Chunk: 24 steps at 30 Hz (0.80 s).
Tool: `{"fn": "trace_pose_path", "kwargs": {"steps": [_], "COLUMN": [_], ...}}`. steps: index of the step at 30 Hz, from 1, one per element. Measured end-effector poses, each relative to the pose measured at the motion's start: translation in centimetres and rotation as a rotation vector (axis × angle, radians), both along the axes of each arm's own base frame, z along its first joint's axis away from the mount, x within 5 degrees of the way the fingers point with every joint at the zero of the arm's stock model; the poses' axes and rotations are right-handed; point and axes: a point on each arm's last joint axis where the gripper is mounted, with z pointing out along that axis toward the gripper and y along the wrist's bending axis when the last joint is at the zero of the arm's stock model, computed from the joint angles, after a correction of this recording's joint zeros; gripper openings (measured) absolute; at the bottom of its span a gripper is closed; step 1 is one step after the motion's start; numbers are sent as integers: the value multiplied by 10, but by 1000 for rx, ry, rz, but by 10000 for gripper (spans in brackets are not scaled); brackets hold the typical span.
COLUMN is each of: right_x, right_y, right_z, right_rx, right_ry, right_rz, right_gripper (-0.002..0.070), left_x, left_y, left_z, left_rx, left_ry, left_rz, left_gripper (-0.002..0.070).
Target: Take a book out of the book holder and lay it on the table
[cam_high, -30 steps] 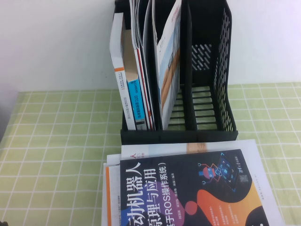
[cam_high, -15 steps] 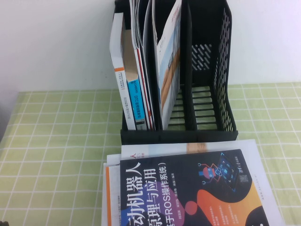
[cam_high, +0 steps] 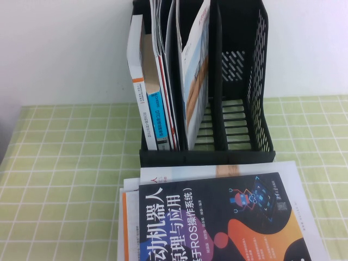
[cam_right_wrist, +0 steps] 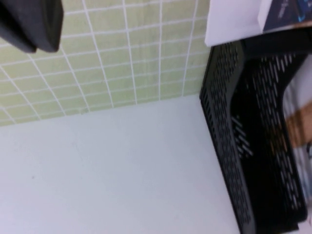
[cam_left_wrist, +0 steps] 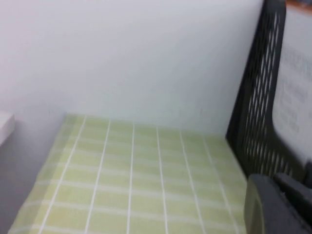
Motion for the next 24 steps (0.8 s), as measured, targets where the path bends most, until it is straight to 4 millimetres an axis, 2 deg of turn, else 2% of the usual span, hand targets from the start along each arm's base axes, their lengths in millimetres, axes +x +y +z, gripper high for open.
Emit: {"fn": "trace_pose_path", "kwargs": {"steps": [5, 8, 13, 16, 18, 21, 24], "right_x": [0, -1, -4, -8, -11, -16, -20], "right_y": [-5, -9, -18, -24, -27, -30, -26], "right_z": [11, 19, 32, 40, 45, 52, 65], "right_rx": [19, 51, 254, 340, 372, 400, 336], "right_ry": [-118, -208, -380, -493, -563, -669, -728], "right_rz": [-57, -102, -181, -222, -244, -259, -224], "right_gripper": [4, 4, 4, 4, 4, 4, 4], "left_x": [0, 0, -2, -3, -3, -4, -6], "left_y": [5, 9, 22, 28, 30, 31, 31], "left_z": [10, 15, 19, 17, 16, 17, 31], "left_rx": [-149, -371, -812, -1006, -1078, -1083, -1045], "left_ry": [-99, -152, -232, -255, -265, -273, -317], "left_rz": [51, 91, 187, 243, 267, 274, 248], "left_gripper": [-1, -1, -1, -1, -1, -1, -1]}}
